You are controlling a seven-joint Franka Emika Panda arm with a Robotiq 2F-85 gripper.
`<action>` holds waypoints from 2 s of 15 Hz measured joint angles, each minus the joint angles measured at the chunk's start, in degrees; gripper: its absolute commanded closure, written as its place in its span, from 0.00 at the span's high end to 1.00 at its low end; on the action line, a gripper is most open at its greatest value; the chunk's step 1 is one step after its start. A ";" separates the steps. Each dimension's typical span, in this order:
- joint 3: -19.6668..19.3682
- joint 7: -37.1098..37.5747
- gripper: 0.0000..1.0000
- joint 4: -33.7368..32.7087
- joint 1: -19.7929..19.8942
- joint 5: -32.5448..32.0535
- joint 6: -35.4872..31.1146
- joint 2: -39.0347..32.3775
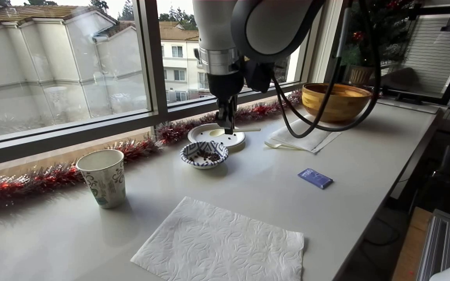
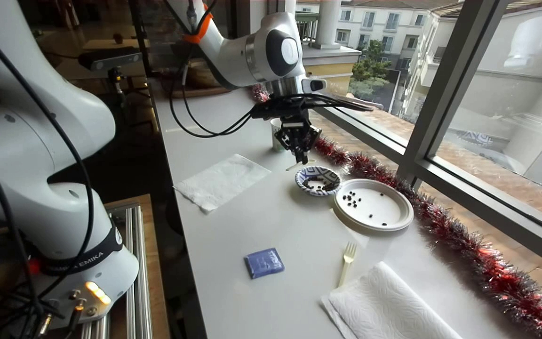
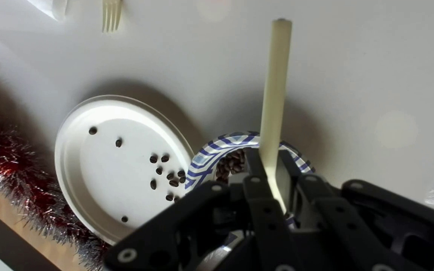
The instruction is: Remove the spoon from the napkin and use it to take some coffee beans from the bowl and put them in the coffee cup.
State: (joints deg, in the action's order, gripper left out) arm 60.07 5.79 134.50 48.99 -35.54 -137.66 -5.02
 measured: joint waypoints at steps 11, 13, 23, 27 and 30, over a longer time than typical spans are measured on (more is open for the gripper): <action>-37.12 -1.95 0.04 -5.72 -36.00 6.27 0.79 -4.09; -42.36 -3.35 0.04 -8.10 -41.33 9.36 3.27 -5.94; -52.66 -3.72 0.04 -18.66 -51.65 14.47 15.08 -14.24; -53.75 -4.12 0.04 -22.52 -51.83 17.29 17.75 -18.08; -54.18 -4.66 0.04 -25.19 -51.83 19.91 19.33 -20.63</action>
State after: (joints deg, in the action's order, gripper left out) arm 5.89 1.13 109.32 -2.84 -15.63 -118.33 -25.64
